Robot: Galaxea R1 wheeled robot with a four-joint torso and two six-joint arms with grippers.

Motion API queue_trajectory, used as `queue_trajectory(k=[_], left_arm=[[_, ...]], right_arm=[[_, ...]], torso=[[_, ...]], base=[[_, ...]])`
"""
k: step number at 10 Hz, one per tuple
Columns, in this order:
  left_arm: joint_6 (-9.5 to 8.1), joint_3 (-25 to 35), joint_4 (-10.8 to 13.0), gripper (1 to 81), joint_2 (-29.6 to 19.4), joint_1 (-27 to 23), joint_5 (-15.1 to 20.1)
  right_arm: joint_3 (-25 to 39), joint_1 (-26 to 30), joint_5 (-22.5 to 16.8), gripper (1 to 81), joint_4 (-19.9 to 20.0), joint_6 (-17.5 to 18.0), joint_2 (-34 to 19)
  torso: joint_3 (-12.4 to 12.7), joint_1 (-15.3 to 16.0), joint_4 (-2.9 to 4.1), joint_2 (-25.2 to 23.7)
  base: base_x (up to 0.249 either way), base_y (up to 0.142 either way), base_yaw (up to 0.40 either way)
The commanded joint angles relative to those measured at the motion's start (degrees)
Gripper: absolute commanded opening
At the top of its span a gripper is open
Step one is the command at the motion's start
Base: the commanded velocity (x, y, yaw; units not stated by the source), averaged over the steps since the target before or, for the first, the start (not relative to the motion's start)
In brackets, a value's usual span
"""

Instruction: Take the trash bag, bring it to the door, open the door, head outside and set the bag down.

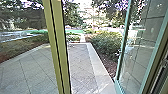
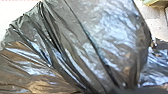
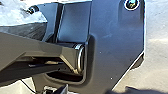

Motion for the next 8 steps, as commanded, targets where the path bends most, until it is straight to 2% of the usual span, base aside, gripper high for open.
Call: queue_trajectory(k=[1,8], left_arm=[[0.57,0.5,1.3,1.0,0.4,-2.4,3.8],[0.57,0.5,2.3,1.0,0.7,-2.4,3.8]], right_arm=[[0.1,2.5,-3.2,81.1,-0.2,-0.2,0.1],[0.1,2.2,-3.2,81.1,0.0,-0.1,0.1]], torso=[[0.0,0.0,0.00,0.0],[0.0,0.0,0.00,0.0]], base=[[0.000,-0.123,0.000],[0.000,-0.118,0.000]])
